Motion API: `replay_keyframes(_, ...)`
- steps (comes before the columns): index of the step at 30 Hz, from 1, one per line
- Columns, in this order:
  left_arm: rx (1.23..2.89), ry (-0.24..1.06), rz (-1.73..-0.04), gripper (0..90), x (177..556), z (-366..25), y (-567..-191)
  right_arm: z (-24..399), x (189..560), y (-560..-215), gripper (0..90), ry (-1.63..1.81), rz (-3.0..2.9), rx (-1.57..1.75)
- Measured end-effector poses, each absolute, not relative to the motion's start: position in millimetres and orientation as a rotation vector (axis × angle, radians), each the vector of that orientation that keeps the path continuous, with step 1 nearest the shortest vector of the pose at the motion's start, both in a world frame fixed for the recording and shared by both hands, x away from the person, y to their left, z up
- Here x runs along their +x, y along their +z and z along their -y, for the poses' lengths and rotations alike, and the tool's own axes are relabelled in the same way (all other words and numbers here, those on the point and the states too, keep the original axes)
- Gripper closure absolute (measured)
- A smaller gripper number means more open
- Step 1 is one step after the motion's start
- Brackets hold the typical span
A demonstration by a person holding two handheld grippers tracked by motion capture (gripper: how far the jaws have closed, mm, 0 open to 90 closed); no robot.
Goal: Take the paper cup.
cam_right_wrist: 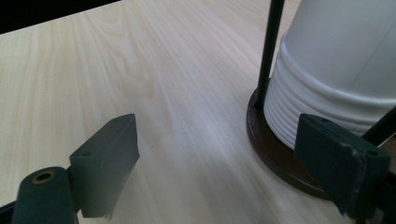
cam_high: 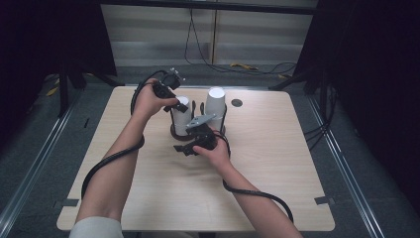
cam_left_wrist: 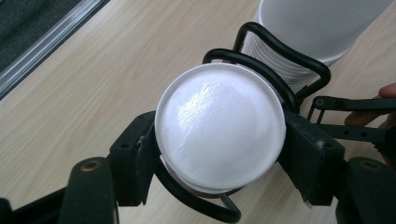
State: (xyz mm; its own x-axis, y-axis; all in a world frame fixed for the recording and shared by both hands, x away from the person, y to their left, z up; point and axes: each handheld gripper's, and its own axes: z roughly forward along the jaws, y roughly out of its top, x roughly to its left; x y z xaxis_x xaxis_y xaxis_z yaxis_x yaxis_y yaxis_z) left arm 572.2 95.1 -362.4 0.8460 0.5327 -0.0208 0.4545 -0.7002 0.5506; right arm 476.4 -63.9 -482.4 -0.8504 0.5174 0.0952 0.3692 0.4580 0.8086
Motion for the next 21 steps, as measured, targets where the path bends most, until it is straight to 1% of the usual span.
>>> replay_keyframes(7, 2.470, 0.188, -0.731, 33.4, 571.4, -93.4, -360.5, 59.3, 478.7, -486.4, 12.6, 1.348, -2.517, 0.796)
replay_keyframes(21, 2.476, 0.192, -0.747, 33.6, 569.1, -93.5, -351.0, 54.0, 481.8, -483.7, 12.5, 1.336, -2.491, 0.806)
